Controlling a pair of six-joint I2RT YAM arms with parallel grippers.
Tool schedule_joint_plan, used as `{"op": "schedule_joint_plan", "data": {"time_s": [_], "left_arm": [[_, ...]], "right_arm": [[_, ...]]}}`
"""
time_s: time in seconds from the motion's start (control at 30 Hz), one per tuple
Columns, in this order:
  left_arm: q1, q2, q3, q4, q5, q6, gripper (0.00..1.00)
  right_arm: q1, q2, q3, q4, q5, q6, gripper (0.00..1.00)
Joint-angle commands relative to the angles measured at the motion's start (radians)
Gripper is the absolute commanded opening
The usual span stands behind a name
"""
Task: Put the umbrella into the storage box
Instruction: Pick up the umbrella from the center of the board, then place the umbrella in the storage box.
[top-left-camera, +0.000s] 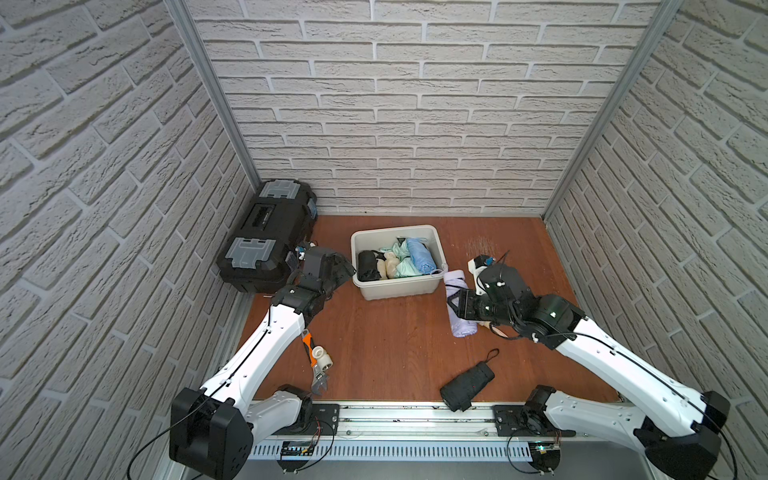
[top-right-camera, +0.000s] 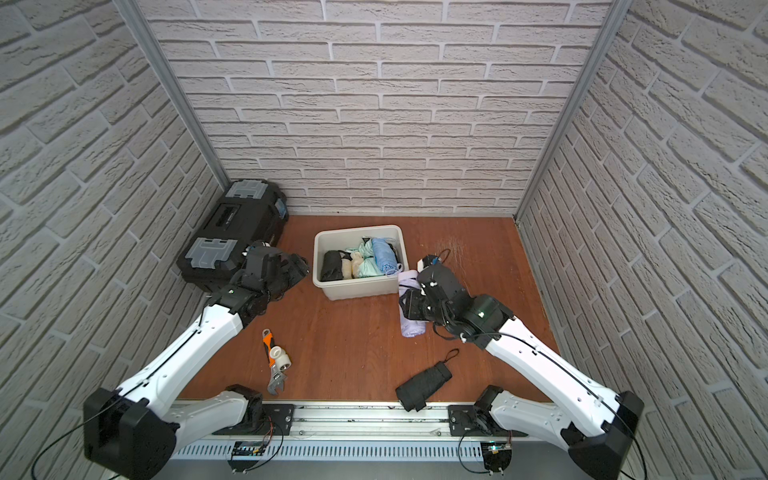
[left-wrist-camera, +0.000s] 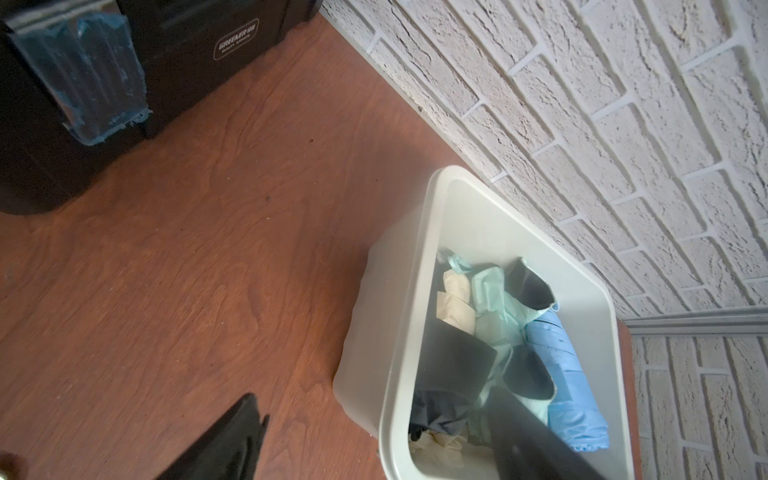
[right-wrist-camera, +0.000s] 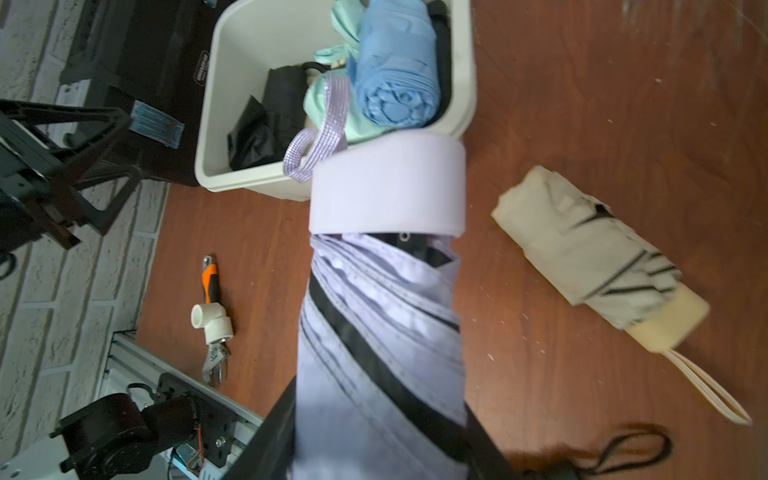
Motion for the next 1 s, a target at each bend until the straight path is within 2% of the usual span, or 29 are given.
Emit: {"op": "schedule_joint_plan", "data": {"time_s": [0.0,0.13,0.3,0.97], "left_arm": [[0.011,0.004,-0.015,0.045,0.033,0.018,0.88],[0.015,0.006,-0.017,0.052,0.043,0.045,0.87],[0.023,0.020,-0.016,0.070,0.064,0.069,0.86],[0.047,0.101,-0.019,0.135,0.120,0.113,0.70]], "right_arm": [[-0.004,0.120,0.131,0.148,-0.097,-0.030,0.47],[-0.004,0.276,0.256,0.191,-0.164,-0.007,0.47],[-0.004,0.443,0.373,0.262,-0.170,0.030,0.46],[-0.028,1.067,0.926,0.258,-0.276,0.158,0.44]]}}
